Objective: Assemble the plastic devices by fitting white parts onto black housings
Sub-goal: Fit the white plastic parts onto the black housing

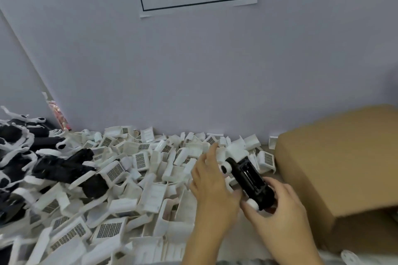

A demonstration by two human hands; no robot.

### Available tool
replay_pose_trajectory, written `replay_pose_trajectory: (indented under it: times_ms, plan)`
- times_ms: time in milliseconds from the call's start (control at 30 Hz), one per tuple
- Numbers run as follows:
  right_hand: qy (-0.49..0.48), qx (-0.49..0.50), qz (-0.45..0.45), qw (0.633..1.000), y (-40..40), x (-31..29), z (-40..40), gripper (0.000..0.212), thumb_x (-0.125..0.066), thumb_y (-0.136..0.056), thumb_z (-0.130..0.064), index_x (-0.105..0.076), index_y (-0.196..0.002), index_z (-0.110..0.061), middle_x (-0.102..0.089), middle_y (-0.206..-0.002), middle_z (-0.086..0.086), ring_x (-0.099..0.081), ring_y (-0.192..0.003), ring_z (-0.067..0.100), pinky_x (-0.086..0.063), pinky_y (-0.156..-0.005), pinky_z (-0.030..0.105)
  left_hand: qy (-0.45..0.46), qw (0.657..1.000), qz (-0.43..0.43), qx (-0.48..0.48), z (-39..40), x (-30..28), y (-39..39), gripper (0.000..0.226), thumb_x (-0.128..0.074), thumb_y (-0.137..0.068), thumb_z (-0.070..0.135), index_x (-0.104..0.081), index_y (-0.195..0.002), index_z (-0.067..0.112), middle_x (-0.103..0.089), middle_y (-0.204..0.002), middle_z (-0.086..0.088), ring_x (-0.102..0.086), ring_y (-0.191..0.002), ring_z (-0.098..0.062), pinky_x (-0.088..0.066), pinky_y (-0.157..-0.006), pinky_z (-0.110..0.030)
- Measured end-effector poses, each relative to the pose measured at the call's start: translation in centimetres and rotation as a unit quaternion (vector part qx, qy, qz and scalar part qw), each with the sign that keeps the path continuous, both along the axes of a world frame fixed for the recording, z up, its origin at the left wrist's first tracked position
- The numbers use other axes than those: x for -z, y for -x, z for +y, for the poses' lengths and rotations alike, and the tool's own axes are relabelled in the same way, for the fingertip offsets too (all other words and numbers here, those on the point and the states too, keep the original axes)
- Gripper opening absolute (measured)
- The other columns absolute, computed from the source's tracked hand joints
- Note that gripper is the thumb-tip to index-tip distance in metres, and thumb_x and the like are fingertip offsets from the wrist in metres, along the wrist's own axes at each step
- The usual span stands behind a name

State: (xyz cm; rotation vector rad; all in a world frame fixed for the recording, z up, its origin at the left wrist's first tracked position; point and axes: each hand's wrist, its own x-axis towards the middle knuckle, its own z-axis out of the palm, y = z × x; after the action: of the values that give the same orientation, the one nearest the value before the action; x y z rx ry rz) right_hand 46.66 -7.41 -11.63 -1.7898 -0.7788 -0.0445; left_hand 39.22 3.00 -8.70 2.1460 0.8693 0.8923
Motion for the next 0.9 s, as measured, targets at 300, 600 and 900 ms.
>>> replay_pose_trajectory:
  times_ms: [300, 600, 900]
  plan:
    - [-0.024, 0.039, 0.019, 0.999, 0.0, -0.1, -0.2, 0.047, -0.083, -0.071, -0.041, -0.055, -0.109, -0.042, -0.057, -0.1, -0.016, -0.054, -0.088, -0.018, -0.044, -0.065, 0.007, 0.199, 0.964, -0.092, 0.151, -0.7, -0.4, -0.6, 0.059, -0.049, -0.099, 0.056, -0.068, -0.085, 0.001, -0.067, -0.074, -0.006, -0.059, -0.069, -0.01, -0.052, -0.073, -0.04]
    - [-0.012, -0.019, 0.012, 1.0, 0.9, -0.3, 0.0, 0.052, -0.068, -0.072, -0.05, -0.051, -0.121, -0.045, -0.057, -0.107, -0.022, -0.055, -0.1, -0.014, -0.045, -0.075, 0.015, 0.339, 0.904, -0.184, 0.186, -1.6, -0.9, -0.7, 0.021, -0.048, -0.105, 0.031, -0.069, -0.109, 0.028, -0.077, -0.101, 0.008, -0.071, -0.096, -0.003, -0.051, -0.073, -0.01]
    - [0.022, -0.021, 0.043, 0.999, 0.9, -0.9, -0.4, 0.029, -0.081, -0.064, -0.047, -0.065, -0.087, -0.038, -0.068, -0.079, -0.03, -0.064, -0.076, -0.009, -0.045, -0.062, 0.007, 0.335, 0.891, -0.215, 0.217, -2.1, -1.3, -0.6, 0.019, -0.056, -0.101, 0.022, -0.073, -0.107, 0.018, -0.076, -0.106, -0.006, -0.071, -0.098, -0.008, -0.051, -0.075, -0.012]
